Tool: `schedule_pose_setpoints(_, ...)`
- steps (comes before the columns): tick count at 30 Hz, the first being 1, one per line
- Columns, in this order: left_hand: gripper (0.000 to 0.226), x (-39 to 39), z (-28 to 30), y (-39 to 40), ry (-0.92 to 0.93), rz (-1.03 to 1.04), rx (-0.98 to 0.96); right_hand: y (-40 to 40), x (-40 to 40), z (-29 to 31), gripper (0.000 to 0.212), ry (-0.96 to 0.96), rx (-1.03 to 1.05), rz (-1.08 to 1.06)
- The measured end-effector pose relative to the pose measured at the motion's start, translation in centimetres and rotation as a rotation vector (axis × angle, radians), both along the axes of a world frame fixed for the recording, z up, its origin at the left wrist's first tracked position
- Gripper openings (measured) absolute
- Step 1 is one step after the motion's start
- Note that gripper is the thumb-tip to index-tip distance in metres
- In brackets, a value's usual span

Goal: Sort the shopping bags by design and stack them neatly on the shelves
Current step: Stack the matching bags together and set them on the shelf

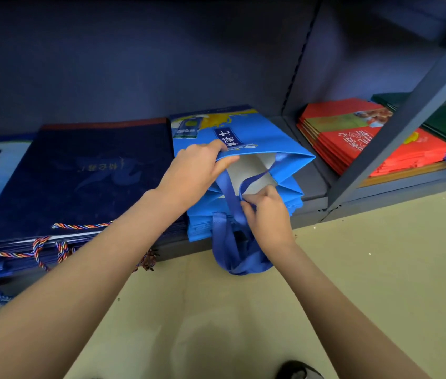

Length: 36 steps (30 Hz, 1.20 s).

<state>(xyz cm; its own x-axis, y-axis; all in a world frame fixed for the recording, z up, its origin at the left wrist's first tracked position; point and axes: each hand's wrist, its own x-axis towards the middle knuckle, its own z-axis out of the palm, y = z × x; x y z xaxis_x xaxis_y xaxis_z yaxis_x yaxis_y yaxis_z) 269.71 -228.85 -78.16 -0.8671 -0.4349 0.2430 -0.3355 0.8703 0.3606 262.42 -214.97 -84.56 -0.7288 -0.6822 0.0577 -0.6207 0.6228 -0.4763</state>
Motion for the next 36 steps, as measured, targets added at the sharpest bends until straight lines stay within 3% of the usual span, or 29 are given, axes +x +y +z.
schedule_pose_setpoints(2,0.044,-0.1,0.1,0.2,0.049,0.022,0.063,0.2,0.3,-0.2,0.029,-0.126,-0.113,-0.079)
schedule_pose_setpoints(5,0.037,-0.3,0.7,0.4,0.183,0.04,0.169,-0.2,-0.3,-0.3,0.042,-0.23,-0.056,-0.153)
schedule_pose_setpoints(8,0.044,-0.5,0.8,0.4,0.223,-0.024,0.037,-0.7,-0.6,-0.1,0.037,-0.298,-0.062,-0.232)
schedule_pose_setpoints(9,0.049,-0.4,0.5,0.4,0.189,-0.064,0.002,-1.1,-0.6,0.2,0.034,-0.424,-0.181,-0.306)
schedule_pose_setpoints(12,0.048,0.0,-0.7,0.6,0.112,-0.119,0.001,-2.4,0.0,2.0,0.015,-1.179,-0.898,-0.417)
schedule_pose_setpoints(14,0.036,0.0,-0.6,0.7,0.153,-0.088,0.084,-2.8,0.4,2.1,0.032,-1.445,-1.218,-0.344)
schedule_pose_setpoints(15,0.034,-0.1,-0.3,0.7,0.179,-0.077,0.095,-2.8,0.8,1.9,0.047,-1.471,-1.249,-0.32)
schedule_pose_setpoints(17,0.033,-0.2,0.2,0.5,0.199,-0.08,0.064,-2.3,1.9,2.0,0.06,-1.355,-1.127,-0.297)
schedule_pose_setpoints(22,0.035,-0.1,-0.2,0.3,0.164,-0.097,0.05,1.2,2.4,2.5,0.036,-0.702,-0.739,-0.244)
schedule_pose_setpoints(25,0.039,0.1,-0.6,0.1,0.112,-0.125,0.073,4.2,1.0,2.5,0.019,-0.301,-0.551,-0.321)
schedule_pose_setpoints(27,0.043,0.2,-0.7,-0.1,0.059,-0.174,0.12,5.4,0.3,1.8,0.009,-0.299,-0.531,-0.443)
schedule_pose_setpoints(30,0.053,0.2,-0.8,-0.3,-0.069,-0.219,0.13,5.1,0.4,0.3,0.038,-0.606,-0.536,-0.488)
schedule_pose_setpoints(32,0.05,0.0,-1.1,-0.4,-0.078,-0.217,0.101,4.6,0.4,-0.6,0.044,-0.698,-0.568,-0.497)
schedule_pose_setpoints(36,0.041,-0.3,-1.6,-0.2,0.017,-0.166,0.063,3.5,0.2,-1.3,0.03,-0.484,-0.429,-0.504)
